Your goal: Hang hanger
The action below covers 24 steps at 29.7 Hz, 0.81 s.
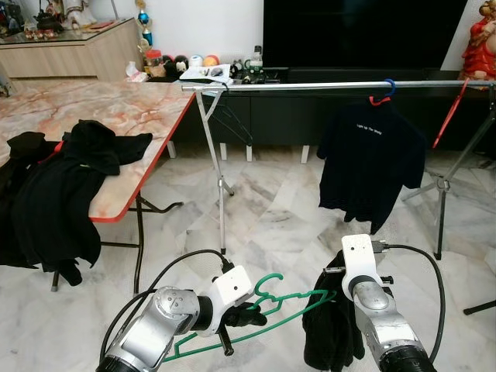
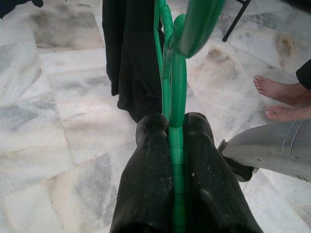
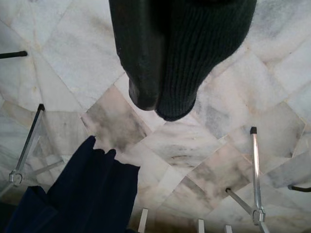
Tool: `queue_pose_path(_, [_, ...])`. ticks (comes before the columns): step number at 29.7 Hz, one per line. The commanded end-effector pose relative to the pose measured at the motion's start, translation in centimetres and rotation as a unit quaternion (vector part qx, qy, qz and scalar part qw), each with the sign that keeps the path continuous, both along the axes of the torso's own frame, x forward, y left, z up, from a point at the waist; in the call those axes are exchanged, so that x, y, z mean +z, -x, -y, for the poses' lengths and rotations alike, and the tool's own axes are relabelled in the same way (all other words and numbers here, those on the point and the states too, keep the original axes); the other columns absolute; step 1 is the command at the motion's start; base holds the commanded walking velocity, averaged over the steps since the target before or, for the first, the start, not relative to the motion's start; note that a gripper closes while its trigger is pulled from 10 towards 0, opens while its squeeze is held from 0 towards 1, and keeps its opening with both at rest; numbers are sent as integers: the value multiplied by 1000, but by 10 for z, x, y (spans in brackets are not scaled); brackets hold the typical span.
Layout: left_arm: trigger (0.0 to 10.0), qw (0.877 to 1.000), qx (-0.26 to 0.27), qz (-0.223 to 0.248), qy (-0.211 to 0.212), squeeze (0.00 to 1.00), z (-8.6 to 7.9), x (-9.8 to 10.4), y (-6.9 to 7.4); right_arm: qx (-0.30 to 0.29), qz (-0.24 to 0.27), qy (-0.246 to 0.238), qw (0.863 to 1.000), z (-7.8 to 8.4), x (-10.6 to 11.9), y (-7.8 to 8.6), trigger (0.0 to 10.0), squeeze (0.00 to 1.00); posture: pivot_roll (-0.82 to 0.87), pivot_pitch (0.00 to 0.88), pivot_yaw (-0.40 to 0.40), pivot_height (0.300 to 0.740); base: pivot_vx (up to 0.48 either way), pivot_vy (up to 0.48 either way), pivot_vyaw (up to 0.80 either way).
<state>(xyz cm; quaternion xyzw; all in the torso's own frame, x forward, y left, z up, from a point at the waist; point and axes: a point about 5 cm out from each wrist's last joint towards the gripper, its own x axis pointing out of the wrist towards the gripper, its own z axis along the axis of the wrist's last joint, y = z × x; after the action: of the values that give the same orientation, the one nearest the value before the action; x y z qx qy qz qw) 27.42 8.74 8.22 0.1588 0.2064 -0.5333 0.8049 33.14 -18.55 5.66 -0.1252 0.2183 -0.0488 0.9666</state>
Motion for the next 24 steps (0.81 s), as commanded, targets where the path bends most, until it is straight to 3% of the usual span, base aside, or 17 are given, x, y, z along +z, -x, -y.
queue_pose_path(1, [10000,1000,-2,8,-15,0,-1,1,-2,3,17,-3,1000,-2,8,-5,10000,0,67,36,52,740,0,0,0])
queue_pose_path(19, [10000,997,11,21,-77,0,-7,-10,-6,0,19,-3,1000,-1,9,-6,10000,0,67,39,49,740,0,0,0])
queue_pose_path(24, [10000,997,29,28,-61,0,-5,-7,-9,0,20,-4,1000,-2,10,-6,10000,0,64,40,49,740,0,0,0])
